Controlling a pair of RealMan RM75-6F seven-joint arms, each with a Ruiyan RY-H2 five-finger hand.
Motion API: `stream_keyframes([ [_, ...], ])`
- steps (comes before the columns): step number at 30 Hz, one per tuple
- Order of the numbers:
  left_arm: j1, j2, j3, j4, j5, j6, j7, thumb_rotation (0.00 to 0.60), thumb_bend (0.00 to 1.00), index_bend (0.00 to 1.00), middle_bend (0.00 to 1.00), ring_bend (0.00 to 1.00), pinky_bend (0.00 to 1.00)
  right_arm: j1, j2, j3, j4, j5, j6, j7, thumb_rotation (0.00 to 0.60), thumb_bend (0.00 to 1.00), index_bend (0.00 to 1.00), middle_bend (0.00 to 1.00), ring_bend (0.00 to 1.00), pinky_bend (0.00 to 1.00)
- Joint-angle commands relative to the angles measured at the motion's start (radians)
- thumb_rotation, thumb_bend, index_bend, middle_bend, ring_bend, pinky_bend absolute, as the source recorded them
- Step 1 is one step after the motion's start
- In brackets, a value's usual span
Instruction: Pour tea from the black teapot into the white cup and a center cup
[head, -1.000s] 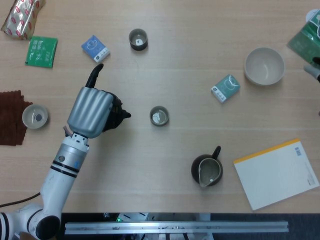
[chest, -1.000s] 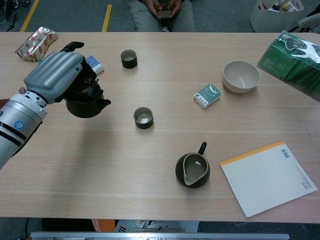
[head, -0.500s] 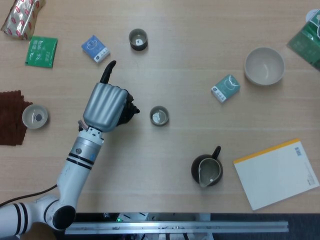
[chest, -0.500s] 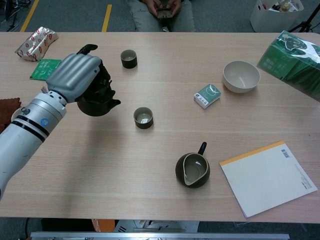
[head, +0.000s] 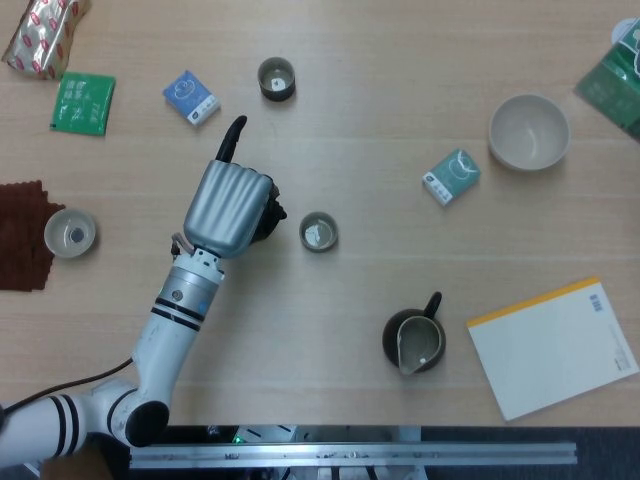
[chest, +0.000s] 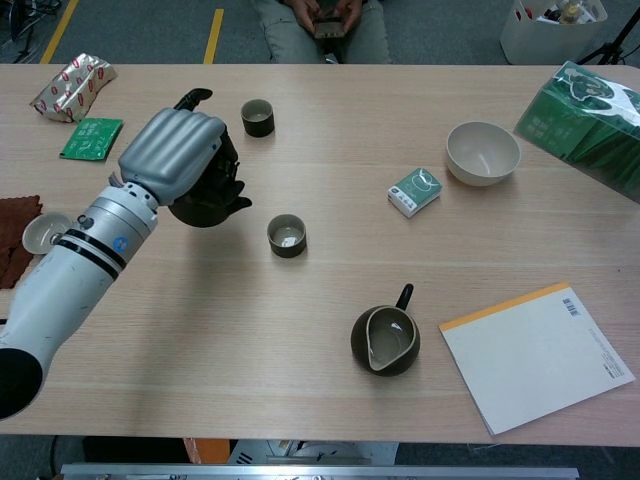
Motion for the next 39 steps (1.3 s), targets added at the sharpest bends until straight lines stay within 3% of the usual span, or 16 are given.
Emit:
stream_keyframes([
  [1,-0.005,-0.013,0.004,0.015,0.004,0.007,0.011,0.599,0.33,0.94,0.99,0.83,0.07,-0.005,-0.001,0.005,0.002,0.002,-0.005,0.004,0.6,0.09,0.18,0.15,0.01,0.08],
  [39,-0.031,-0.13,0.052,0.094,0.071,0.059,0.147,0.6,0.33,0.94,0.99,0.83,0.07,-0.052,-0.003,0.058,0.044,0.014,-0.043,0.087,0.6,0.09,0.18,0.15,0.01,0.08],
])
